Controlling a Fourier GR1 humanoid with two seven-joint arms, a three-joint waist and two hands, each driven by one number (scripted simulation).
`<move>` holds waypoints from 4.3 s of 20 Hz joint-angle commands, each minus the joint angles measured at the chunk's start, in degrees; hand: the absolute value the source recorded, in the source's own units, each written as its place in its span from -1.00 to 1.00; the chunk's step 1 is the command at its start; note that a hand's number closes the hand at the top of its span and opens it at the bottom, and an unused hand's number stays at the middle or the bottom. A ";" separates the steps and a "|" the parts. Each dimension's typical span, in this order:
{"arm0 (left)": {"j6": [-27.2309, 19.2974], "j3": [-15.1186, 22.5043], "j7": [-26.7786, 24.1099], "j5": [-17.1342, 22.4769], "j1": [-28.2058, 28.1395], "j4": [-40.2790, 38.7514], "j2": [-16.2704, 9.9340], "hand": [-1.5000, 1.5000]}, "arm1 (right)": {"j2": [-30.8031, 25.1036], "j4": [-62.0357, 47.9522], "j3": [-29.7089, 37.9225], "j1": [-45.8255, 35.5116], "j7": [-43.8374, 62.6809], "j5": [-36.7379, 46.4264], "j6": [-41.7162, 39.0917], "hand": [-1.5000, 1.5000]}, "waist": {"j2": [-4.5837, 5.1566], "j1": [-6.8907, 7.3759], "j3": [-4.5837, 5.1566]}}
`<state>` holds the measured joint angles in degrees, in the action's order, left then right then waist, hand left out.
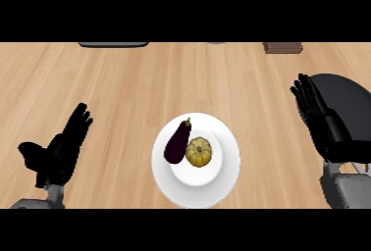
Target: Pick the squash from the plate and place it in the pan
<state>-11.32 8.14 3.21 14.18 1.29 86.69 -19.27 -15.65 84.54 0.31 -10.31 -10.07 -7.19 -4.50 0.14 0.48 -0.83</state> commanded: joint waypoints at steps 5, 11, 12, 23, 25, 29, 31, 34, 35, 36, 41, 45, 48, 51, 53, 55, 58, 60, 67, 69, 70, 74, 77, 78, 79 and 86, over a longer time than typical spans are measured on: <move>1.41 4.31 -9.43 -4.22 3.56 2.00 4.34 0.00 | 8.80 -3.93 -8.41 -12.91 7.20 -2.99 -4.47 1.00 | 0.15 1.16 0.91; 1.69 7.60 -12.70 -5.30 -0.03 1.88 8.84 0.00 | 4.09 7.41 -10.89 2.91 12.96 8.29 3.66 -1.00 | -0.29 -1.07 0.87; 3.24 6.15 -14.49 -4.63 -0.64 1.71 7.70 0.00 | 2.59 10.37 -11.83 2.44 15.75 9.32 2.48 -1.00 | -0.29 -0.93 0.88; 4.21 5.59 -11.80 -5.49 2.00 0.15 8.93 0.00 | -5.04 10.19 -15.43 -8.72 26.68 17.46 -8.06 -1.00 | -0.10 -0.32 0.89; 2.22 6.67 -10.05 -7.59 2.12 2.22 9.57 0.00 | -4.70 11.82 -17.27 -10.34 31.50 17.56 -10.71 -1.00 | -0.18 -0.32 0.87; 3.63 6.24 -12.24 -7.12 3.97 -1.13 10.31 0.00 | -1.69 1.74 -20.97 -20.77 38.42 20.07 -14.98 -1.00 | 0.12 0.39 0.92; 3.03 6.18 -12.11 -7.11 1.66 0.79 10.09 0.00 | -0.93 0.06 -25.20 -21.66 40.43 22.12 -17.73 -1.00 | 0.05 0.89 0.92; 3.92 6.04 -9.22 -6.73 3.36 2.17 9.43 0.00 | 0.15 -4.25 -28.57 -24.56 41.30 24.29 -21.76 -1.00 | 0.03 0.80 0.88; 2.68 7.47 -11.33 -8.52 2.60 0.25 11.08 0.00 | 2.63 -6.18 -32.39 -21.44 39.25 27.66 -19.18 -1.00 | 0.10 0.57 0.86; 3.89 6.61 -10.98 -7.59 3.08 1.79 10.09 0.00 | 2.83 -7.18 -33.14 -22.44 39.20 28.03 -20.77 -1.00 | 0.03 0.58 0.86; 3.61 5.16 -9.91 -7.76 2.15 3.19 10.32 0.00 | 6.98 -11.27 -34.81 -23.67 42.64 32.50 -22.83 -1.00 | -0.11 0.04 0.84; 4.76 4.43 -11.93 -8.88 1.15 2.09 11.61 0.00 | 9.95 -13.68 -32.46 -22.47 40.42 36.64 -23.58 -1.00 | -0.14 -0.24 0.84; 5.73 3.06 -9.95 -8.78 2.94 1.17 11.60 0.00 | 11.57 -11.22 -32.80 -18.45 42.59 38.85 -22.83 -1.00 | -0.16 -0.47 0.84; 7.13 1.35 -8.06 -8.42 4.19 2.41 11.10 0.00 | 12.18 -16.95 -30.17 -20.02 37.36 42.09 -21.70 -1.00 | -0.11 -0.31 0.83; 6.52 3.26 -12.22 -10.31 1.06 -0.81 13.42 0.00 | 13.04 -18.34 -26.90 -21.92 37.28 42.20 -22.58 -1.00 | -0.10 -0.24 0.84; 7.30 2.33 -12.85 -10.26 0.38 -0.10 13.25 0.00 | 13.63 -17.68 -24.98 -22.26 37.98 42.56 -24.62 -1.00 | -0.12 -0.25 0.84; 5.24 4.34 -9.04 -12.58 -0.75 4.97 14.59 0.00 | 15.50 -18.82 -25.84 -19.48 36.13 44.58 -20.76 -1.00 | -0.14 -0.15 0.83; 7.01 2.72 -7.70 -11.64 -1.09 6.76 13.44 0.00 | 15.54 -19.38 -25.02 -21.07 36.66 44.91 -22.22 -1.00 | -0.15 -0.13 0.83; 8.95 1.77 -6.99 -11.35 -1.08 7.31 13.54 0.00 | 15.63 -28.99 -26.84 -24.43 35.36 43.22 -18.25 -1.00 | -0.08 0.24 0.82; 7.19 1.87 -7.45 -13.14 1.40 3.17 15.64 0.00 | 15.63 -31.54 -28.19 -21.29 31.77 45.51 -14.99 -1.00 | -0.06 -0.01 0.83; 8.08 2.85 -7.97 -12.98 -1.01 5.89 15.05 0.00 | 15.64 -37.56 -28.95 -24.60 30.05 43.64 -11.63 -1.00 | 0.01 0.45 0.82; 7.31 2.62 -10.11 -13.38 -0.73 3.32 16.13 0.00 | 15.61 -35.99 -33.91 -22.10 26.39 47.76 -17.36 1.00 | 0.02 0.34 0.83; 8.51 0.34 -9.94 -13.07 1.93 2.04 14.71 0.00 | 15.59 -37.98 -33.32 -24.15 23.80 49.56 -14.70 1.00 | 0.02 0.19 0.82; 8.76 1.40 -11.12 -12.88 -0.69 3.32 15.20 0.00 | 15.45 -39.99 -31.91 -24.84 21.89 51.27 -15.75 1.00 | 0.01 0.23 0.83; 10.05 0.45 -8.57 -11.41 -1.24 6.53 13.94 0.00 | 15.58 -37.59 -32.12 -24.67 24.18 50.43 -15.83 1.00 | -0.09 0.17 0.82; 8.06 0.47 -5.56 -14.08 1.15 6.84 15.40 0.00 | 15.49 -34.03 -30.73 -21.89 21.21 57.08 -8.25 1.00 | -0.16 -0.25 0.82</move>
<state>-2.60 8.95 -5.08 0.82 1.48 91.29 -4.01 -1.31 50.62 -30.34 -34.45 11.90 46.54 -15.62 -0.84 0.34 0.12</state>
